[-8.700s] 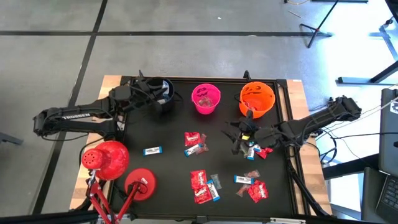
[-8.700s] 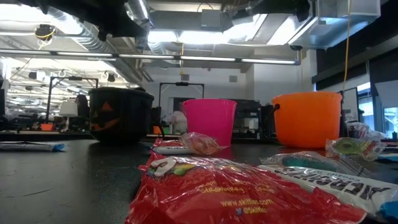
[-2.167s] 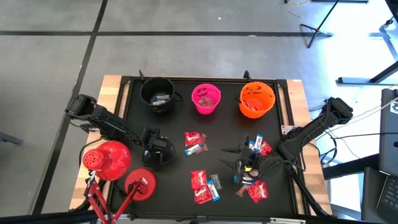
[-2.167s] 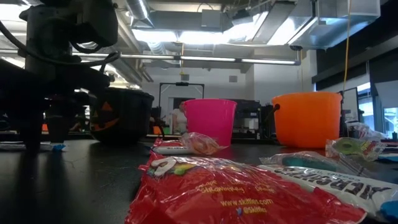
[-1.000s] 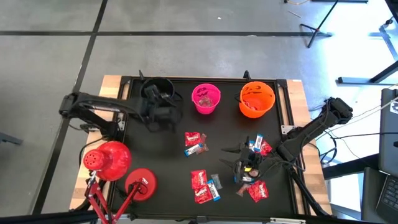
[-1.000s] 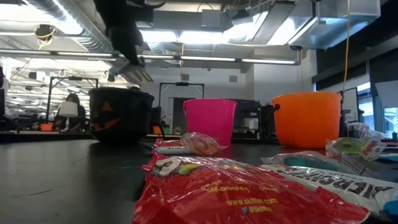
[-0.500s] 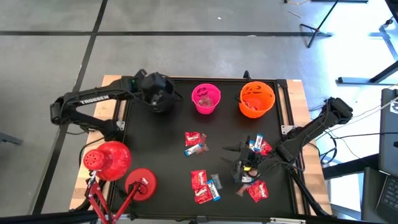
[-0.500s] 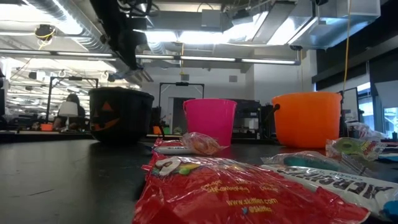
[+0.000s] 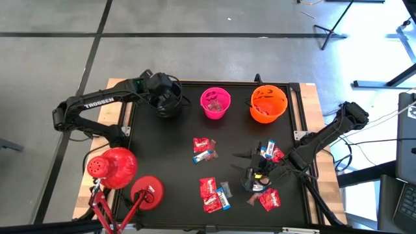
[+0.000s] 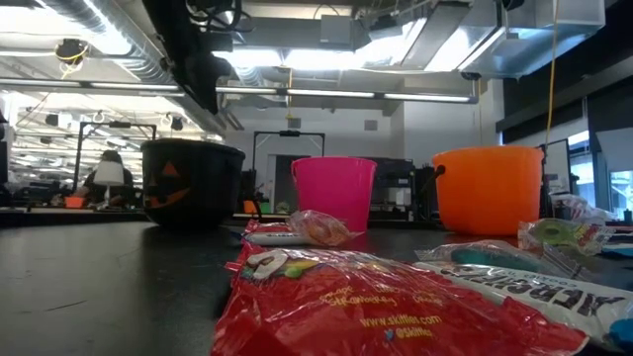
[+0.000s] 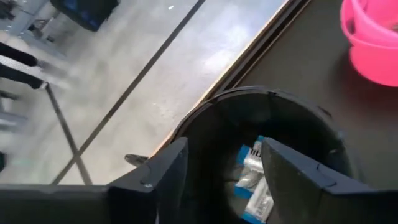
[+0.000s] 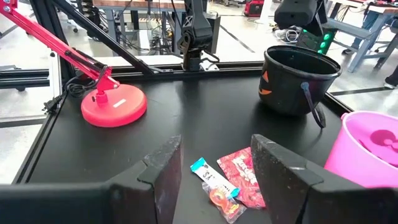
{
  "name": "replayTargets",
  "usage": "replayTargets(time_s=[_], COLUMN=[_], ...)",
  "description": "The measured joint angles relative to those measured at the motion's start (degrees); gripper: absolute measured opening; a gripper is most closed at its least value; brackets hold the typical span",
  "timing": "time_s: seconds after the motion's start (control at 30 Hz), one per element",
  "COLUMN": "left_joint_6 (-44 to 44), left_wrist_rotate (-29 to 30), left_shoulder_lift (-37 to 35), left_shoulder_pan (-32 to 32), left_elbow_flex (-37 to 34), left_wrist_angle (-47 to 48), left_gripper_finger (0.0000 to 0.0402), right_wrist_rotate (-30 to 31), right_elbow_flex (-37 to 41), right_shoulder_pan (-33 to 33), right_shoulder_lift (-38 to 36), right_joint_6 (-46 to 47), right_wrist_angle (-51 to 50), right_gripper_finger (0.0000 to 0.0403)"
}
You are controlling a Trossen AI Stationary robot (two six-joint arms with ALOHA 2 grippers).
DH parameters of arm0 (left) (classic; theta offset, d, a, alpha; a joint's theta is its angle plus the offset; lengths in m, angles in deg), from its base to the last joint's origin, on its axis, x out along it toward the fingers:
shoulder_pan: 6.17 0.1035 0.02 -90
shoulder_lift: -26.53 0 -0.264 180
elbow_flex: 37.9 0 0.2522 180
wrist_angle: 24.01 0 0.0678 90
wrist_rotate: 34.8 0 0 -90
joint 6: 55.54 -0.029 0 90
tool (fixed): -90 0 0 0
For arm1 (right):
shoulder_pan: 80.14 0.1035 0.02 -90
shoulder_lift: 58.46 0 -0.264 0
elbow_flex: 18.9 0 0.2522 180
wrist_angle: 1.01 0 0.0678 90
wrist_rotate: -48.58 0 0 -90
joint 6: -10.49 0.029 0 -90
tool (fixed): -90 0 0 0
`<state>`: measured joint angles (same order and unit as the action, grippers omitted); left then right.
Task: Organize candy in baskets
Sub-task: Put the white chocolate bar into the black bucket, then put the transparent candy into the pink bucket
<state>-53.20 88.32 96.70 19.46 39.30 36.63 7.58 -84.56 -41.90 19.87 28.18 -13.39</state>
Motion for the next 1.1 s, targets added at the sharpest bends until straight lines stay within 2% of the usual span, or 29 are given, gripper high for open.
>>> replayTargets(time_s=[0.13,0.3,0.4,0.5,0.7,0.9,1.1], left_joint_6=[-1.9,-6.0,-7.8,-8.3,-2.7,-1.9,0.5], left_wrist_rotate=[-6.1,-21.0,-24.8,-25.8,-26.2,-26.2,-24.7], left_shoulder_lift=[-0.6,-1.4,-0.9,-0.3,-0.3,0.2,0.2], left_shoulder_pan=[-1.4,-6.3,-10.1,-13.9,-22.6,-29.6,-32.4], left_elbow_flex=[0.0,0.0,0.0,0.0,-0.3,-5.7,-9.8], left_wrist_angle=[-3.1,-12.0,-14.6,-14.5,-14.9,-21.4,-31.6], left_gripper_finger=[0.0199,0.0198,0.0196,0.0196,0.0196,0.0196,0.0196], right_wrist_rotate=[0.0,0.0,-0.2,-2.6,-10.9,-16.7,-23.8], right_elbow_flex=[0.0,0.0,0.0,0.0,0.0,0.0,0.0], right_shoulder_pan=[0.0,-1.2,-3.0,-5.5,-10.3,-14.0,-18.1], right_shoulder_lift=[0.0,0.0,0.0,0.7,4.7,9.9,15.6], right_joint_6=[0.0,0.0,0.3,1.7,3.7,3.7,6.3], right_wrist_angle=[0.0,0.0,0.4,0.4,0.5,2.1,2.3], right_gripper_finger=[0.0186,0.0186,0.0186,0.0186,0.0186,0.0186,0.0186])
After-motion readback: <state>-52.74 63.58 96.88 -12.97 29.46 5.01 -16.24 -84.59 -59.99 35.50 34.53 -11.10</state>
